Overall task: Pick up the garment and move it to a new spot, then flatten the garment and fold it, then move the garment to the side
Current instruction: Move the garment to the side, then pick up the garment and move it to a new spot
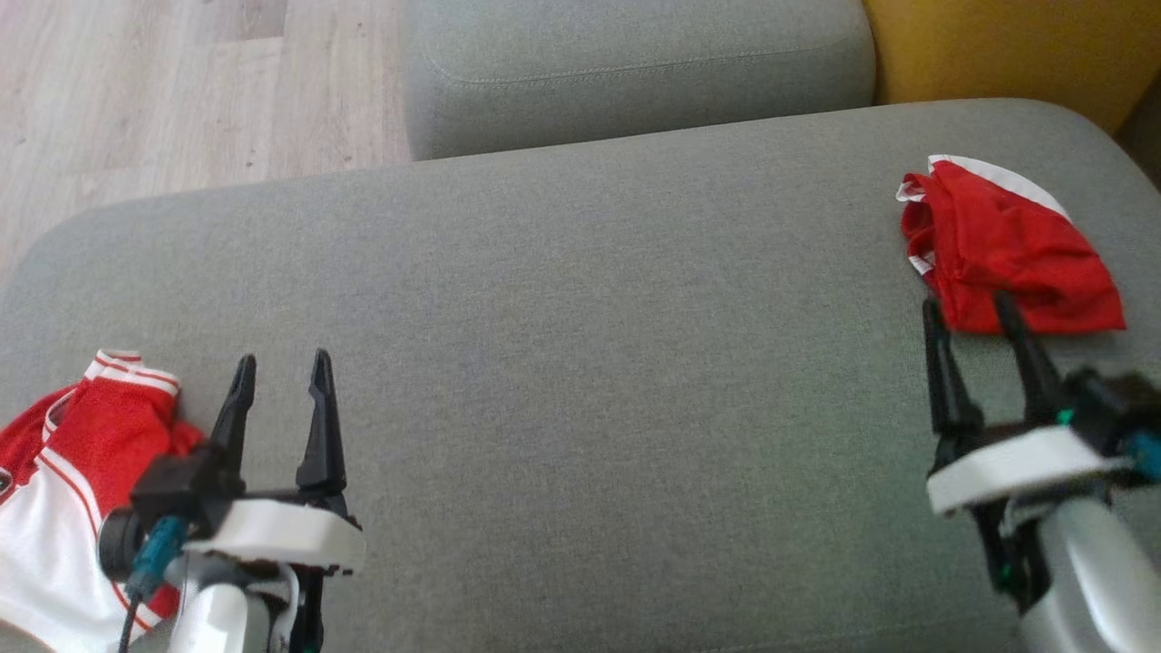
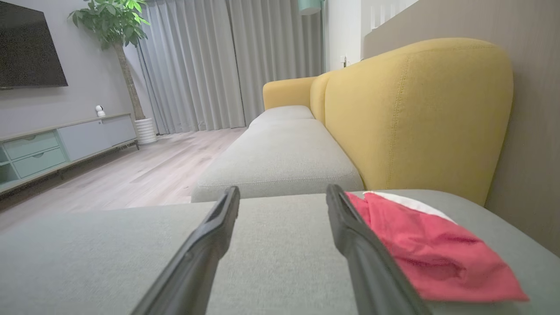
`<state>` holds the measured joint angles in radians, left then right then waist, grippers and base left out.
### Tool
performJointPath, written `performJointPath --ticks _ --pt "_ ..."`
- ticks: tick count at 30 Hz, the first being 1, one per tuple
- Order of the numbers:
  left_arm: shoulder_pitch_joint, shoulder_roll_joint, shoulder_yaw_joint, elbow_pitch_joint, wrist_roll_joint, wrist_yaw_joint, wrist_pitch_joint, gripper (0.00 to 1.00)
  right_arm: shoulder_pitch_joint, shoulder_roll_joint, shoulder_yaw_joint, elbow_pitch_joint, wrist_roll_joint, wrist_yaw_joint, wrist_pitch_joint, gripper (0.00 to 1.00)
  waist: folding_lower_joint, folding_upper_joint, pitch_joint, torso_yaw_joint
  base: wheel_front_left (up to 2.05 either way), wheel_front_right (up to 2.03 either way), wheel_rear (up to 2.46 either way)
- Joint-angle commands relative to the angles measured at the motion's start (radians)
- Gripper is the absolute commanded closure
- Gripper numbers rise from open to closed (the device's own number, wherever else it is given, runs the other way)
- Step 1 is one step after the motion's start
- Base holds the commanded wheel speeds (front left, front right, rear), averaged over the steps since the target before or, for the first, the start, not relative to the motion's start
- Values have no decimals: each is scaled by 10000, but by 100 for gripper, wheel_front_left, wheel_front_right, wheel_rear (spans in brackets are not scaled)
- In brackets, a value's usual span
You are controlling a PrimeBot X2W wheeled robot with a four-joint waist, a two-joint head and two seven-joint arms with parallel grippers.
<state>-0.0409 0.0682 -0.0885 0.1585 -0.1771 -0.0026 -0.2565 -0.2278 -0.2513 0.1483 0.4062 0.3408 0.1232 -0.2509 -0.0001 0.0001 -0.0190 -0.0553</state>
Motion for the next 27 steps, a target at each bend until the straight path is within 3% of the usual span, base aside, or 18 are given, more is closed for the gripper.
performJointPath --ticks 1,8,27 --pt "-242 45 381 -426 99 53 -53 0 -86 90 -36 -650 -213 75 -107 0 1 -1 23 6 0 0 0" --pt "-37 -64 464 -460 341 41 -53 0 970 717 -282 -1252 -836 75 -108 0 1 -1 55 52 0 0 0" --pt "-121 -160 596 -196 521 -69 -53 0 1041 896 -244 -1281 -904 75 -108 0 1 -1 -27 324 0 0 0"
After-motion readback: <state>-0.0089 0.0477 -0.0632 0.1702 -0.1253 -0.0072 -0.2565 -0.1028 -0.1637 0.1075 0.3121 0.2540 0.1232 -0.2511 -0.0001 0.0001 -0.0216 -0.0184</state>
